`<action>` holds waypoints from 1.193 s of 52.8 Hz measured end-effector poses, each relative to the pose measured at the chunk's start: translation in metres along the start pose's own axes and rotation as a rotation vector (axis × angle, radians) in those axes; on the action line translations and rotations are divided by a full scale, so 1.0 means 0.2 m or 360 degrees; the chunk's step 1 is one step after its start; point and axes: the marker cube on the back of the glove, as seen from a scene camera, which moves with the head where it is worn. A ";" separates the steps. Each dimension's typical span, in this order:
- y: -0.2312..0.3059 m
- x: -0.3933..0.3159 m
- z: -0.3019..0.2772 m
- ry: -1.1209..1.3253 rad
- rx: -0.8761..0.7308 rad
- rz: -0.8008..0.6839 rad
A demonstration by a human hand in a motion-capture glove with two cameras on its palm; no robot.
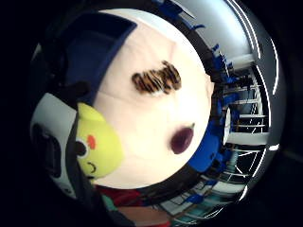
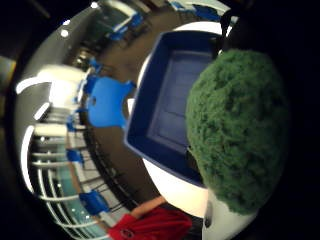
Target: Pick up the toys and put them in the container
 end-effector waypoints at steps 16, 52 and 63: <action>-0.18 -0.12 0.17 0.0213 -0.0060 -0.0016; 0.51 0.94 0.32 0.0059 -0.0281 0.0425; 0.80 1.37 0.41 0.0044 -0.0366 0.0719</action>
